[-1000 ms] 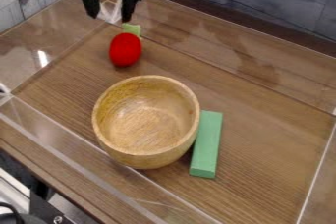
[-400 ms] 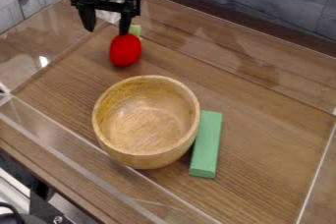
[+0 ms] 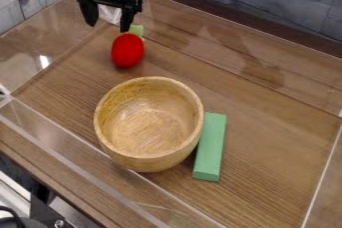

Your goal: Move the red fruit to the right

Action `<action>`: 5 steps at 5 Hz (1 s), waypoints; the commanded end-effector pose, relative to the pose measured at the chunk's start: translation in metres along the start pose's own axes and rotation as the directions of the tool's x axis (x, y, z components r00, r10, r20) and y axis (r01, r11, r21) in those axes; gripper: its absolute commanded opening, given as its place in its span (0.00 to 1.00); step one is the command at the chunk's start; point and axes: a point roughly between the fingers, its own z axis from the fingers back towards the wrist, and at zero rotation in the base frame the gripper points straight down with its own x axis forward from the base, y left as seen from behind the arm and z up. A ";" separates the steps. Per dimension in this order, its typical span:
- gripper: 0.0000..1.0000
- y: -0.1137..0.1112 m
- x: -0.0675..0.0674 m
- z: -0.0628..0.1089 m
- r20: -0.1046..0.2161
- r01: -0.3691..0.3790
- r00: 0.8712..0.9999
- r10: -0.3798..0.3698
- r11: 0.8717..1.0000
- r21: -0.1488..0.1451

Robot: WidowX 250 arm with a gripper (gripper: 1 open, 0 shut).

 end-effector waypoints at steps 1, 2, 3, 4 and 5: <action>1.00 0.000 0.019 0.041 0.123 0.052 0.991 -0.052 0.999 0.005; 1.00 0.006 0.022 0.041 0.125 0.020 0.992 -0.022 1.000 0.017; 0.00 0.008 0.020 0.029 0.107 0.029 0.994 -0.030 1.000 0.011; 1.00 0.010 0.007 0.003 0.086 0.049 0.995 -0.049 0.999 0.005; 1.00 0.011 -0.005 -0.020 0.075 0.056 0.996 -0.055 0.998 -0.008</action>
